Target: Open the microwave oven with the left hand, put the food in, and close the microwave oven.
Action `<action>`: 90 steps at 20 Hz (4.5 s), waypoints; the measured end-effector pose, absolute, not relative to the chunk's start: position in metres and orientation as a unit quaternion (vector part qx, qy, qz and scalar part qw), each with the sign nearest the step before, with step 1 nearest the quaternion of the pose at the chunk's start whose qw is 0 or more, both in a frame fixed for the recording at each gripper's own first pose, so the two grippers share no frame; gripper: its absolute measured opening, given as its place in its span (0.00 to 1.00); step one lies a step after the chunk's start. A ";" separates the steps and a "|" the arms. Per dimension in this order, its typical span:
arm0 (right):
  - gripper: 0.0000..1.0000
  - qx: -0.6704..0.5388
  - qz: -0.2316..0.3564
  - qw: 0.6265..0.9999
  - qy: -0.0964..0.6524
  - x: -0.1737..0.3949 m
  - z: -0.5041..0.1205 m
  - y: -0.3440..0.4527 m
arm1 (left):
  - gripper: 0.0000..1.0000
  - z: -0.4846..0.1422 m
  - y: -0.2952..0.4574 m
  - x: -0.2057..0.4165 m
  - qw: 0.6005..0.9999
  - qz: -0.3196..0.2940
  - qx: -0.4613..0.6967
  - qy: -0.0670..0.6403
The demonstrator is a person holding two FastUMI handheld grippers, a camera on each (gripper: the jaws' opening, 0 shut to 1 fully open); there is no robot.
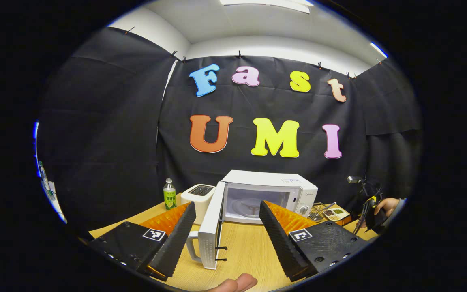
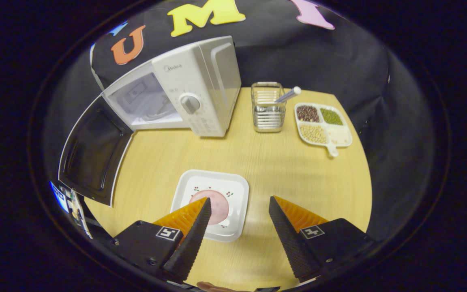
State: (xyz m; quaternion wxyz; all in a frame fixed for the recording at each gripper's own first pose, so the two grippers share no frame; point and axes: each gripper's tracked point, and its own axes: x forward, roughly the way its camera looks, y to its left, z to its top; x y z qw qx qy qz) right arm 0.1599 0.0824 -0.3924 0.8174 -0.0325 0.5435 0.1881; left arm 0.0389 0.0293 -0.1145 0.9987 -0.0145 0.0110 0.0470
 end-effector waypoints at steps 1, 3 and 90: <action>0.92 -0.026 0.188 0.806 0.561 0.158 -0.404 0.083 | 0.95 -0.114 0.030 0.039 0.999 0.048 -0.013 0.009; 0.78 -0.012 0.192 0.788 0.586 0.156 -0.421 0.086 | 0.94 -0.115 0.031 0.040 0.999 0.049 -0.011 0.006; 0.03 0.512 -0.026 0.818 0.261 0.334 -0.423 0.425 | 0.94 -0.180 0.126 0.029 1.000 0.017 -0.019 0.006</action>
